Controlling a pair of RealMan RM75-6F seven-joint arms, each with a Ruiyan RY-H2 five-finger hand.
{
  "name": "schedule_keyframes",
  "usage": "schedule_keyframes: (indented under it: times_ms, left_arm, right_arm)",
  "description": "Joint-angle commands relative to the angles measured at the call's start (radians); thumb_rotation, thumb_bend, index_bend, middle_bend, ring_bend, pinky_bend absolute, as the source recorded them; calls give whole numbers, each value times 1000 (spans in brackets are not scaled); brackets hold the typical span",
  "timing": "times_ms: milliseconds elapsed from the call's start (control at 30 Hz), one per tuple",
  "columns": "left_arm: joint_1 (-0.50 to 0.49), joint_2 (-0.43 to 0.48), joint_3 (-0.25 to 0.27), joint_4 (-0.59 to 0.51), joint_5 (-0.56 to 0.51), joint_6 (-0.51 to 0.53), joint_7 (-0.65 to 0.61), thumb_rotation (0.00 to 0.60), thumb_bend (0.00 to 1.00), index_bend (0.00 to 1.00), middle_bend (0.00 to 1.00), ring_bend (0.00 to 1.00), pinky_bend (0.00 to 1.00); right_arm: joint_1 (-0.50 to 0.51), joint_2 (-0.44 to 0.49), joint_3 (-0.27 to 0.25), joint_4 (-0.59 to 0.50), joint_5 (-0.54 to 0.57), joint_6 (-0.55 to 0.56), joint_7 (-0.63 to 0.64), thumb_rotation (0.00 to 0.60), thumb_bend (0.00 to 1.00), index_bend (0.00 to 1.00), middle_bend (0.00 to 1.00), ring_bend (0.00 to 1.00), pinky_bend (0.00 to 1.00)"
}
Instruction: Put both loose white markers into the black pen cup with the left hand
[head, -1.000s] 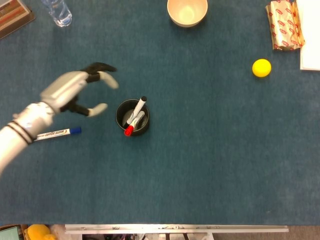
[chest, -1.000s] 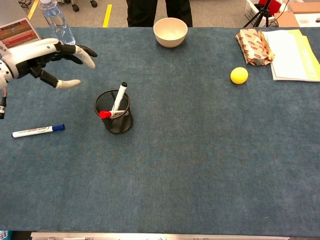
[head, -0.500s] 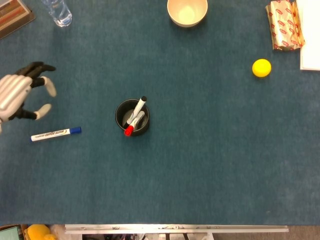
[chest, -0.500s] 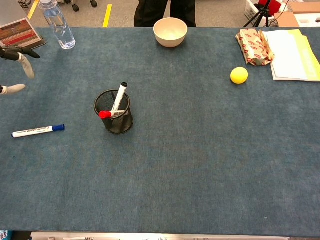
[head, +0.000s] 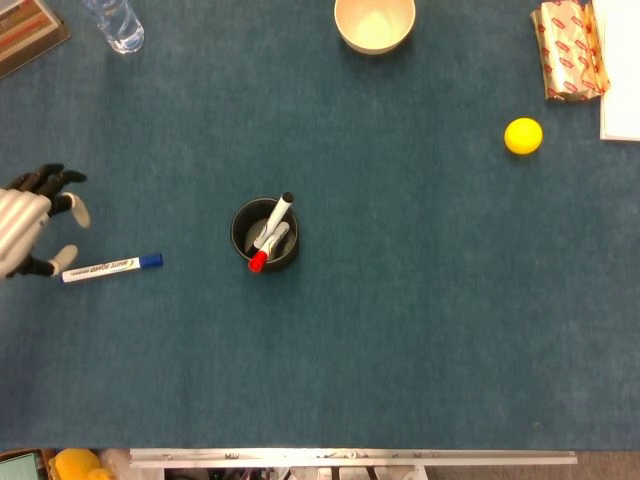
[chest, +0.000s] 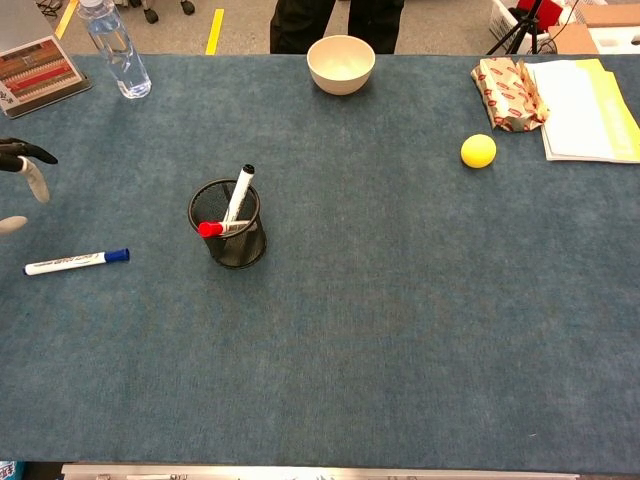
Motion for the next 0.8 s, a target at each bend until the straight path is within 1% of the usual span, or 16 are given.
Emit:
schedule_keyframes:
  times_ms: [33, 333, 500, 800]
  left_arm:
    - [15, -26, 4, -11, 8, 0, 52, 600, 323, 411, 151, 66, 163]
    - [22, -106, -13, -28, 3, -19, 183, 600, 322, 412, 151, 66, 163]
    - [19, -145, -31, -23, -19, -38, 234, 600, 323, 412, 151, 66, 163]
    - [30, -191, -38, 5, -43, -52, 299, 600, 323, 415, 151, 66, 163]
  right_arm:
    - [0, 0, -1, -1, -1, 1, -1, 600, 130, 207, 303, 158, 317]
    - [-2, 2, -3, -5, -5, 5, 0, 600, 130, 207, 303, 158, 317]
    - [-7, 5, -5, -4, -2, 9, 4, 600, 130, 207, 303, 158, 317]
    - [-12, 7, -7, 3, -4, 14, 15, 600, 130, 207, 303, 158, 317]
